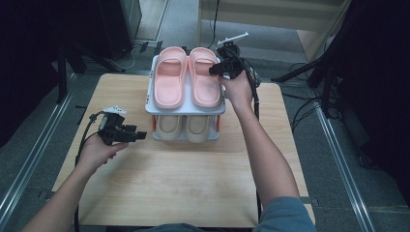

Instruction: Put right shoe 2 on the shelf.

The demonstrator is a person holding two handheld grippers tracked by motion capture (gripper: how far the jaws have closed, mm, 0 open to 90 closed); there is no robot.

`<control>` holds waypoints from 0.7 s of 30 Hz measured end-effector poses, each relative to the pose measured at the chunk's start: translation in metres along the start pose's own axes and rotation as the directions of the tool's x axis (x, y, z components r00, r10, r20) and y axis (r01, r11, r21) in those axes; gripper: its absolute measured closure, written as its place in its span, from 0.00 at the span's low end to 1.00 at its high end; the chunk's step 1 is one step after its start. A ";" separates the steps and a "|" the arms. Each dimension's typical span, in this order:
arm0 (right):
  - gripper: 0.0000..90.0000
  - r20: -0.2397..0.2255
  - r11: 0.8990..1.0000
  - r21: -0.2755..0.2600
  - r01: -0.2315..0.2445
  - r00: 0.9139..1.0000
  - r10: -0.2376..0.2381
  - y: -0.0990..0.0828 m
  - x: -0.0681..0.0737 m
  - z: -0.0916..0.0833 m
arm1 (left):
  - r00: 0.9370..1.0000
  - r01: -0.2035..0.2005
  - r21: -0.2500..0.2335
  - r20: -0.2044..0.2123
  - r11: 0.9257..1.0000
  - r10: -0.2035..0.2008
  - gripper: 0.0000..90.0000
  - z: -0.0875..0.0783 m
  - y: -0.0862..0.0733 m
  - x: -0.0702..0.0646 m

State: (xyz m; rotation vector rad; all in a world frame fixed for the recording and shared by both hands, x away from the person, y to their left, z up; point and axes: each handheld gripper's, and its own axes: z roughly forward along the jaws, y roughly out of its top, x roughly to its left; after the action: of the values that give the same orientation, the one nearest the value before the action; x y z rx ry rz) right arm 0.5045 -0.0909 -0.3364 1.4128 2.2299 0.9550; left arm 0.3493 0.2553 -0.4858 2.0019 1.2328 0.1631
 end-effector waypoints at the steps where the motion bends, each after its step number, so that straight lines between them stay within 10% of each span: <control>1: 0.64 -0.005 1.000 -0.008 0.008 1.000 -0.008 -0.002 0.001 -0.001 | 1.000 0.001 -0.001 -0.002 1.000 -0.001 0.43 0.000 0.000 0.000; 21: 0.56 -0.147 0.993 -0.101 0.066 0.986 -0.081 -0.035 0.002 -0.026 | 1.000 -0.003 0.003 -0.002 1.000 0.003 0.43 0.001 0.000 0.001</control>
State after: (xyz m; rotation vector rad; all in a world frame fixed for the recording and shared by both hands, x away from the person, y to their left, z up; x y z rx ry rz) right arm 0.4652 -0.1086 -0.3421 1.2449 2.2916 1.1624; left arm 0.3502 0.2554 -0.4868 2.0067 1.2318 0.1652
